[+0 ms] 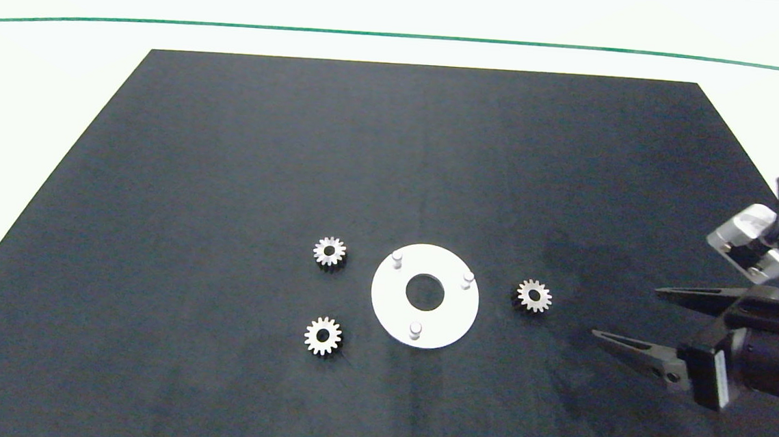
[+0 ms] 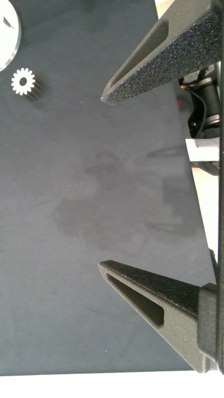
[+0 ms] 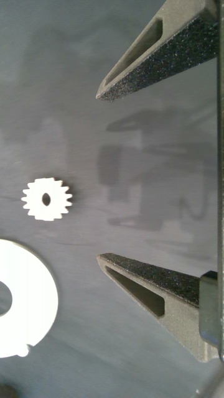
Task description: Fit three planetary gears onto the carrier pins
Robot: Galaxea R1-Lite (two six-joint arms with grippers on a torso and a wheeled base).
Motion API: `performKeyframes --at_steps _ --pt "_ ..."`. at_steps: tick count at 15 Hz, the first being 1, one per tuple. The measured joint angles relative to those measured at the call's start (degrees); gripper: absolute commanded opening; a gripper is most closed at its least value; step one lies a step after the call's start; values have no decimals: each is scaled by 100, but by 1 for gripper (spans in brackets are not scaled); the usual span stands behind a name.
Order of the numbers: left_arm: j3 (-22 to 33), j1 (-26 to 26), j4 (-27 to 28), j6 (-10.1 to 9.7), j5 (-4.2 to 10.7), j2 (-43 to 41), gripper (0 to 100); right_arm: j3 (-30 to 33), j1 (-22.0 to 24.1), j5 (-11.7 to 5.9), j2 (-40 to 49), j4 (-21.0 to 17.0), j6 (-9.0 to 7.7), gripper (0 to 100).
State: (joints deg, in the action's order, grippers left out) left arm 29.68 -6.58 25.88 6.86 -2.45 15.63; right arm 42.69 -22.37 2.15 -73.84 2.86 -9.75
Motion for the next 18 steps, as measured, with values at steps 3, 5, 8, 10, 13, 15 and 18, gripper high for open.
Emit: performKeyframes --at_steps 3,5,8,10,13,15,18 --pt "24 13 0 5 2 -1 100 11 -185 -57 -774 564 2 100" --pt "46 13 0 2 6 0 100 63 -334 -116 -1143 631 41 100" --pt "71 9 2 -1 2 7 100 328 -397 -138 -1488 625 247 100" --pt "101 2 -6 -1 2 16 100 510 -404 -140 -1648 608 251 100" --pt "135 -6 -9 -1 2 33 100 717 -406 -141 -1871 601 258 95" --pt "165 -9 -11 -4 2 41 100 874 -406 -155 -2035 597 260 92" --pt "195 -11 -4 -4 0 46 100 992 -411 -228 -2170 573 256 86"
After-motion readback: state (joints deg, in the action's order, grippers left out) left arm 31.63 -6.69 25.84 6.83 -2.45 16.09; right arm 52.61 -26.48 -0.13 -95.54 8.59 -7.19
